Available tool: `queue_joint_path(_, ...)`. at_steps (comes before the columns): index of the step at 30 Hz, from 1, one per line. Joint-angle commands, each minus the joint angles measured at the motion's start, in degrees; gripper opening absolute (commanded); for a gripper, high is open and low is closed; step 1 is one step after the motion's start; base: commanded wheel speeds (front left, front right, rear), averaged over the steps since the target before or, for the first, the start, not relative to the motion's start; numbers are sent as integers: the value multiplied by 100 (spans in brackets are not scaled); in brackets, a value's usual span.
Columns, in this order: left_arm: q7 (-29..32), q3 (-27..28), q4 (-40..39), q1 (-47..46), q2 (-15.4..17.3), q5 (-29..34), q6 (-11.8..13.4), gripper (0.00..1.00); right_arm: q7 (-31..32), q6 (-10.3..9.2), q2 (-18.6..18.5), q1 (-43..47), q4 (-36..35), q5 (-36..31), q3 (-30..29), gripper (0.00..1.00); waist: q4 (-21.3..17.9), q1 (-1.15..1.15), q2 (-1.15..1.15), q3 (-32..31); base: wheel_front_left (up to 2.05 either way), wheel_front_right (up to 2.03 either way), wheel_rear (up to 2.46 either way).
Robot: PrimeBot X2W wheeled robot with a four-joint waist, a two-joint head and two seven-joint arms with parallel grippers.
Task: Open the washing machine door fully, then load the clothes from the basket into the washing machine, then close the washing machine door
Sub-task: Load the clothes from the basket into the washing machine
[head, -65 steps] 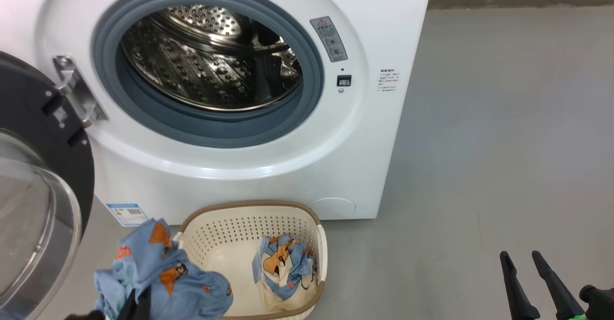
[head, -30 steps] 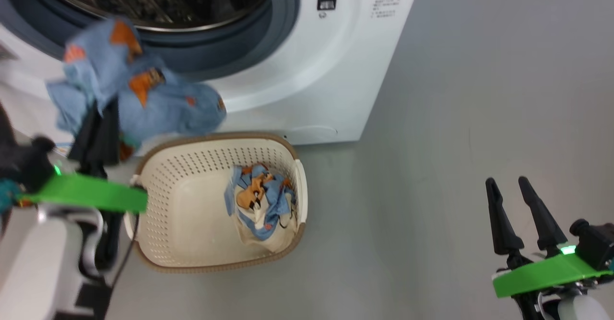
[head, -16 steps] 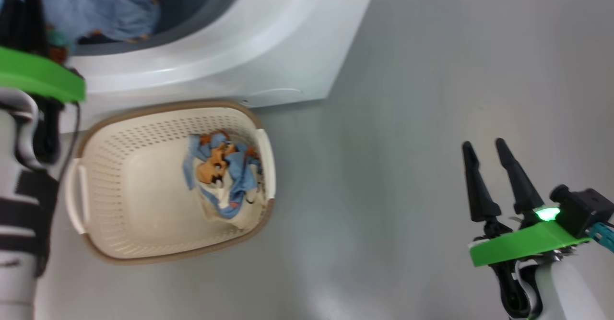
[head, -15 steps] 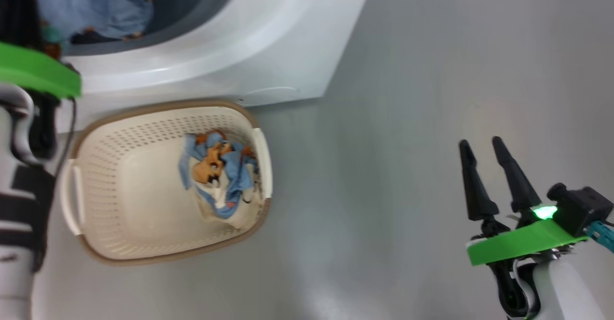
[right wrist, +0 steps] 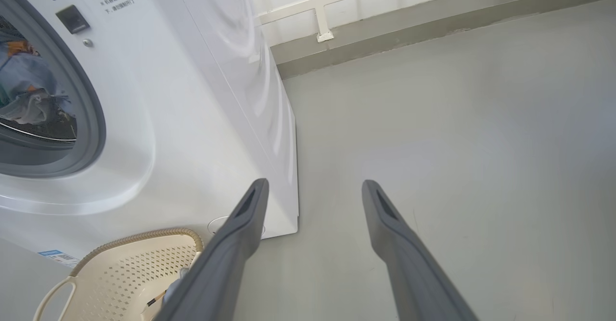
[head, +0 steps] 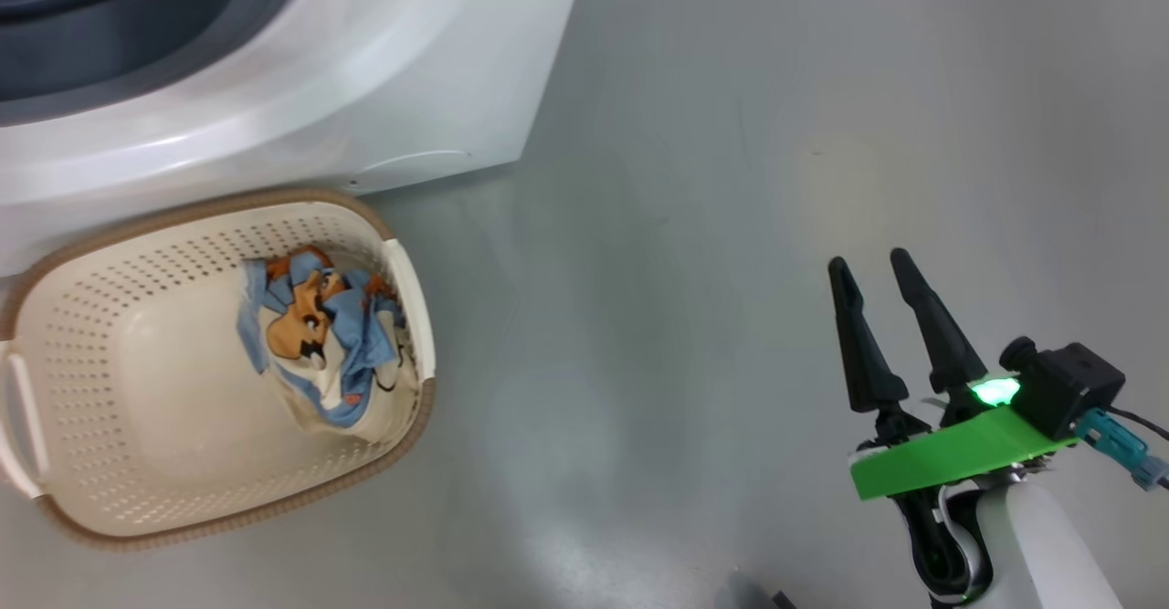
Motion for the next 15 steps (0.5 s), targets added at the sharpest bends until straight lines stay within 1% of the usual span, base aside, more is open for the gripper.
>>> queue_joint_path(1, -30, 203, -112, -115, 261, 115, -9, 100, -27, 9, 22, -71, -135, 24, 151, 100, -91, 0, 0, 61, 0, 0, 0)
queue_joint_path(4, -30, 385, -120, -80, 234, 317, -9, 100, -27, 9, 46, -66, -138, 24, 116, 100, -121, 0, 0, 55, 0, 0, 0)
queue_joint_path(9, -30, 627, -101, 140, 110, 399, -9, 100, -27, 9, 70, -43, -117, 11, 107, 100, -98, 0, 0, -19, 0, 0, 0)
queue_joint_path(15, -30, 658, -167, 453, -42, 403, -9, 100, -27, 9, 43, -21, -112, -8, 127, 100, 0, 0, 0, -141, 0, 0, 0)
